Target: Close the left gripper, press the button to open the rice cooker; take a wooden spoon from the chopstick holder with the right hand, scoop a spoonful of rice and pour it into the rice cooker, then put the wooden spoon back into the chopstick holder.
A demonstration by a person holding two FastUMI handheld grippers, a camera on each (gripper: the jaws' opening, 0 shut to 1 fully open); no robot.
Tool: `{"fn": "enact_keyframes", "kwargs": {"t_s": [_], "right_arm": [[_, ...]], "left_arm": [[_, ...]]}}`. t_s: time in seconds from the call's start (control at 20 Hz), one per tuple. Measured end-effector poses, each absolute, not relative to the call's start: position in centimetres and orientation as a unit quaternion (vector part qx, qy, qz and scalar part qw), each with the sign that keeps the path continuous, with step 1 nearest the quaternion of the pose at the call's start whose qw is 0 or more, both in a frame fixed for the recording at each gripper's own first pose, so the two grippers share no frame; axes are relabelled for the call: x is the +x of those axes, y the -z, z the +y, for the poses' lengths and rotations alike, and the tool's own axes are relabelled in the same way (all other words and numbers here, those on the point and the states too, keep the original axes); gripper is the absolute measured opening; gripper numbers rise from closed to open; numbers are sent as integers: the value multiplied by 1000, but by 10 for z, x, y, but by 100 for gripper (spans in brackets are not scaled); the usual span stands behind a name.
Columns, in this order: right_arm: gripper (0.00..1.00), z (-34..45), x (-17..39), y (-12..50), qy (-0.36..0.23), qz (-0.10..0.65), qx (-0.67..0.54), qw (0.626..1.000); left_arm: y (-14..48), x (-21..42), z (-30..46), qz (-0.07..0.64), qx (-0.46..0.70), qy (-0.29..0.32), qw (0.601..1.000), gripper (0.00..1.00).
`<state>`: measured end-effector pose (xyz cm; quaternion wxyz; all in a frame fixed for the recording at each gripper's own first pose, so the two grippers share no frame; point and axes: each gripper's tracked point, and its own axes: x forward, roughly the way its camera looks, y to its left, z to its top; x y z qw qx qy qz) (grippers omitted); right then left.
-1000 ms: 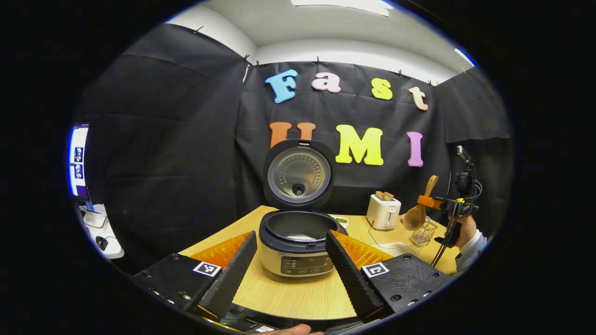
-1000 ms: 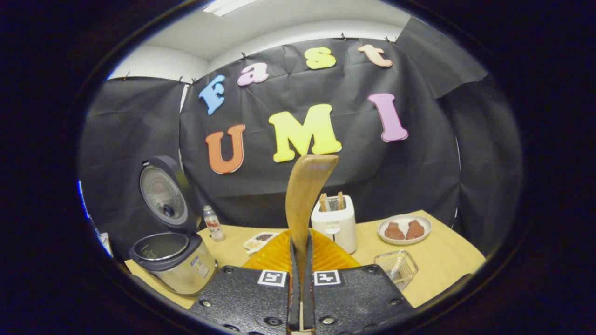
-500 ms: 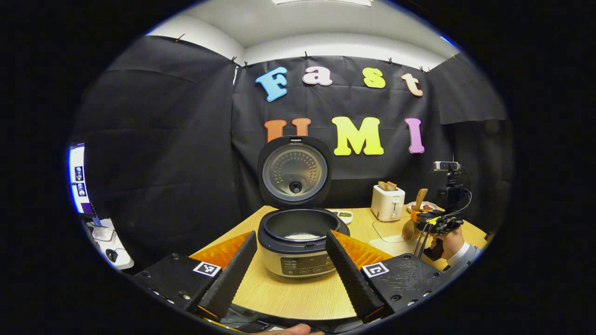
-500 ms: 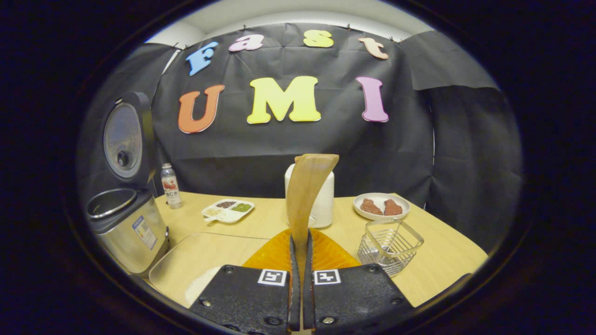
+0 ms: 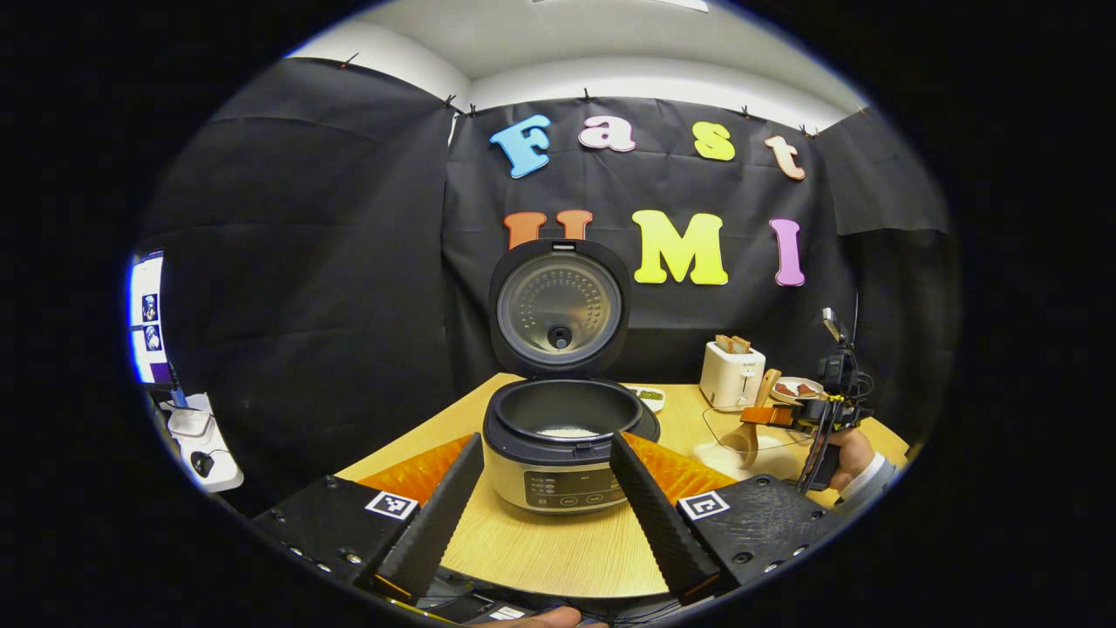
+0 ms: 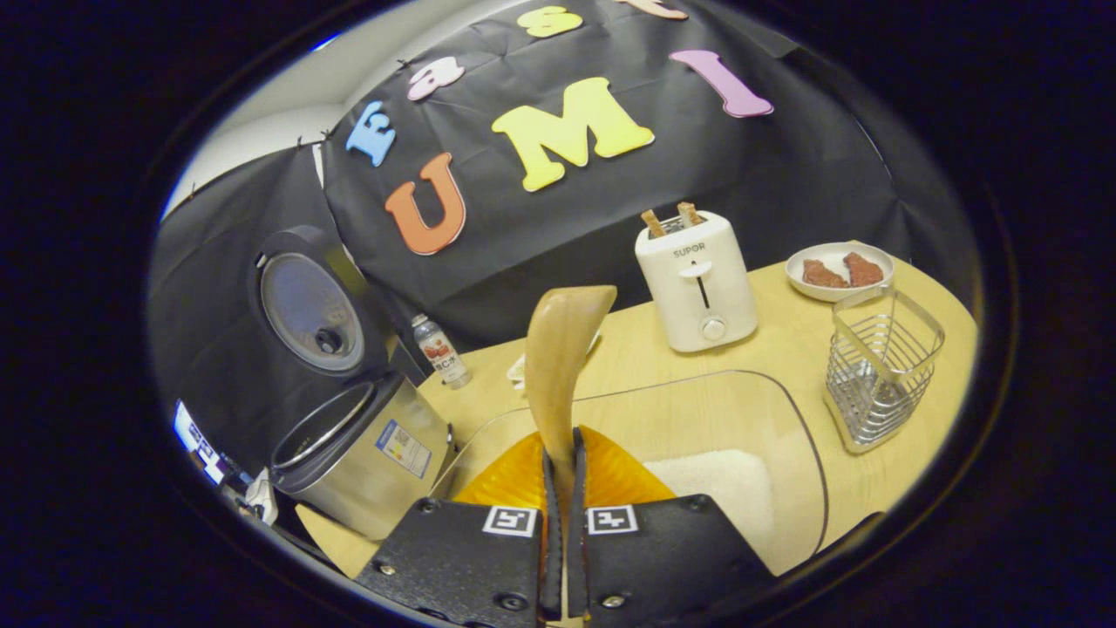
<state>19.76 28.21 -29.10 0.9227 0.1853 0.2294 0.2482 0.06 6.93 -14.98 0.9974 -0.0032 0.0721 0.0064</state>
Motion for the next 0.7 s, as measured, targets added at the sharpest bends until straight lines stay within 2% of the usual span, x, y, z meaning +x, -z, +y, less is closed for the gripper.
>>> {"fn": "enact_keyframes", "kwargs": {"t_s": [0.3, 0.7], "right_arm": [[7, 267, 198, 272, -253, 250, 330, 875], [7, 211, 204, 234, -220, 216, 521, 796]], "left_arm": [[154, -1, 71, 76, -6, -5, 997, 94], [163, 1, 79, 85, -9, -11, 996, 94]]}}
